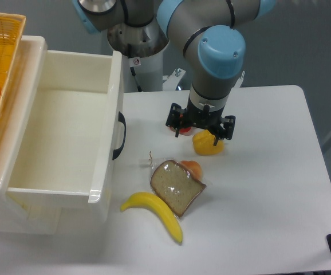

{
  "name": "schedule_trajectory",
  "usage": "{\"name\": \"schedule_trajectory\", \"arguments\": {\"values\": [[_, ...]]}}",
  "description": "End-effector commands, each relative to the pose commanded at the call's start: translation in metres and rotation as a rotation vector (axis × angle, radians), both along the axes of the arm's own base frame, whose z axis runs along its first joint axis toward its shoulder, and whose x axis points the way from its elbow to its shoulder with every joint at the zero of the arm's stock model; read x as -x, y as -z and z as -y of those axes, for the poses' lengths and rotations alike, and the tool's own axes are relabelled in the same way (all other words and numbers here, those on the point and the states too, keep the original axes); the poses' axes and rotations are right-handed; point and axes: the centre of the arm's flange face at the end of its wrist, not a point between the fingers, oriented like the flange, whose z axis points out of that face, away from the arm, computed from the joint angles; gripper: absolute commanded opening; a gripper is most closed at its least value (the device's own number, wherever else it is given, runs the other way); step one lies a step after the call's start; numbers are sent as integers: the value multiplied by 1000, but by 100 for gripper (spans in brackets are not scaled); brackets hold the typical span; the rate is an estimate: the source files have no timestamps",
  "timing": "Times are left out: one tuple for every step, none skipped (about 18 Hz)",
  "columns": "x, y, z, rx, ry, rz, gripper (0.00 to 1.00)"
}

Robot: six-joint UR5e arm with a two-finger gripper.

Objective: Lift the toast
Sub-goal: 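Release the red pepper and raise the gripper away from it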

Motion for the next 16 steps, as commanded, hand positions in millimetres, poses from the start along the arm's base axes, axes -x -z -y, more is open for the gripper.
{"name": "schedule_trajectory", "arguments": {"values": [[1, 4, -1, 5, 0, 4, 100], [1, 3, -1, 5, 2, 2, 100], [2, 6, -3, 4, 2, 8, 100], [2, 9, -4, 7, -3, 12, 100], [3, 14, -5, 13, -9, 19, 100], [4, 22, -7, 21, -8, 31, 100], [7, 30, -8, 32, -15, 41, 100], [8, 42, -11, 40, -38, 61, 100], [8, 52, -14, 49, -67, 78, 100], [7, 64, -19, 58, -85, 98, 100], [10, 73, -22, 59, -97, 103, 100], [11, 78, -25, 55, -110, 104, 100], [13, 82, -26, 53, -136, 114, 100], [13, 90, -27, 58, -170, 131, 100], [16, 100, -26, 73, -212, 144, 100], [17, 106, -23, 83, -238, 153, 100]]}}
